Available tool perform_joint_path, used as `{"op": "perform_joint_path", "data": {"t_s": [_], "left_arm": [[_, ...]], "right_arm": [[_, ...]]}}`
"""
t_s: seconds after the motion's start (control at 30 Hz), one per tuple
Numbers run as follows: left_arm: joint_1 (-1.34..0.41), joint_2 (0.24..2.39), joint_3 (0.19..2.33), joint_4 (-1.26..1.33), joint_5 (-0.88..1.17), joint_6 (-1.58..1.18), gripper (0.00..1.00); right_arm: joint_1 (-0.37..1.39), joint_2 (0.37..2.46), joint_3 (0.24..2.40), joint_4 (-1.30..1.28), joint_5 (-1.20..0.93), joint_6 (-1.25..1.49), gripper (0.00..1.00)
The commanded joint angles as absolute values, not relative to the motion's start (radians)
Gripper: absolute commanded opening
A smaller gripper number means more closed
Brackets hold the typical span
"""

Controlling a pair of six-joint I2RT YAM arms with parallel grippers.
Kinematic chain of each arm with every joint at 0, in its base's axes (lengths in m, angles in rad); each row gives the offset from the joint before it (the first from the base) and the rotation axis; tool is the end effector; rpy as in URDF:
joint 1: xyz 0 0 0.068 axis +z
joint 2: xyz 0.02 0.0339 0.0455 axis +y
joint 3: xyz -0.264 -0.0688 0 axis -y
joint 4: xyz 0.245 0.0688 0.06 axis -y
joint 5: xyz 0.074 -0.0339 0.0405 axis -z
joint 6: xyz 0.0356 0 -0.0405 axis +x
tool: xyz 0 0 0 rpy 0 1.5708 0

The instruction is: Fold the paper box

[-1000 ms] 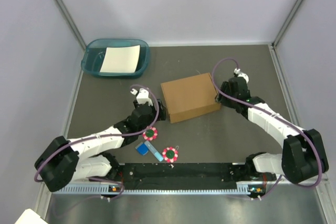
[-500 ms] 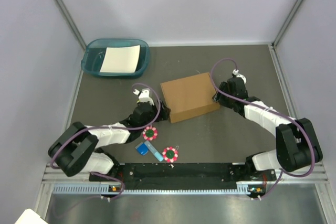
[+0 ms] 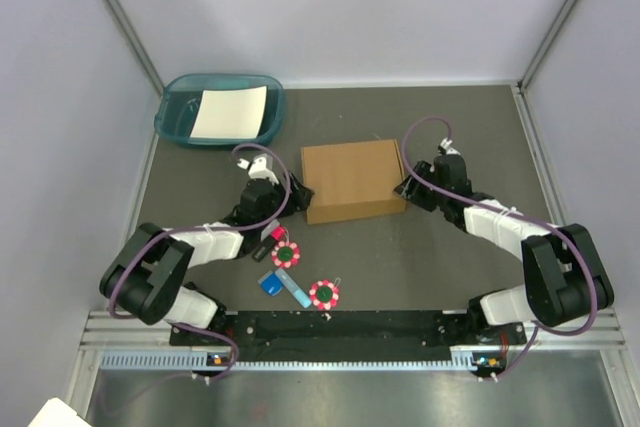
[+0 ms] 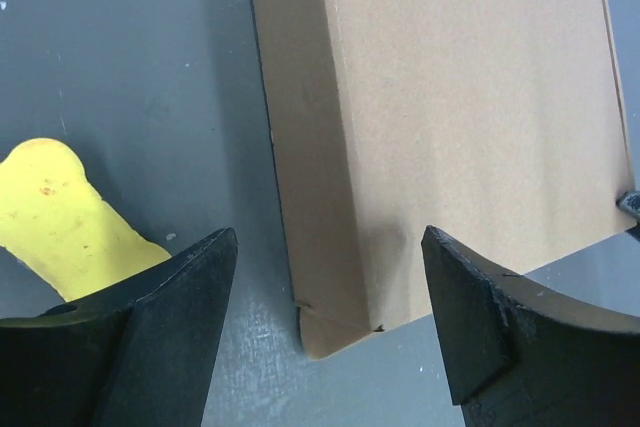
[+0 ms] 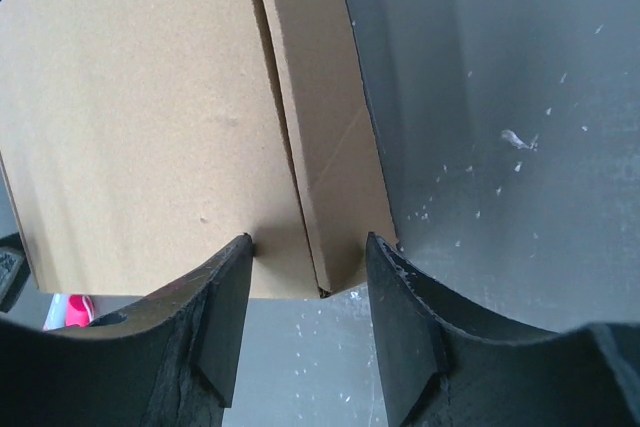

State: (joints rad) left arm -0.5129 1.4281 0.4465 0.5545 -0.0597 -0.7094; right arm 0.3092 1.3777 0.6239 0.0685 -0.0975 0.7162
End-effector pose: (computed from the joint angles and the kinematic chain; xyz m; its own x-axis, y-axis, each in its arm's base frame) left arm 0.2347 -0.1297 0.1591 -0.5621 -0.4297 -0.7067 0.1007 0.8126 -0.5741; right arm 0.2597 0.0866 0.1794 -0.7007 0.4621 -0.5436 0.1132 0.8243 0.5548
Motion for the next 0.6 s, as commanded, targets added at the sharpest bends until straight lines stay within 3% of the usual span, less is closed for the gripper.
{"op": "perform_joint_path", "data": {"t_s": [0.0, 0.23, 0.57], "left_arm": [[-0.502, 1.437, 0.485, 0.577, -0.02, -0.699, 0.81], [-0.5, 1.474, 0.445, 0.63, 0.044, -0.736, 0.8], [-0.436, 1.195, 0.333, 0.692, -0.075, -0.813, 0.82]], "right_arm": [[0.328, 1.385, 0.603, 0.019, -0.097, 0.71, 0.5], [0.328, 1.422, 0.588, 0.037, -0.084, 0.699, 0.51], [0.285, 1.166, 0.6, -0.054, -0.063, 0.666, 0.55]]}}
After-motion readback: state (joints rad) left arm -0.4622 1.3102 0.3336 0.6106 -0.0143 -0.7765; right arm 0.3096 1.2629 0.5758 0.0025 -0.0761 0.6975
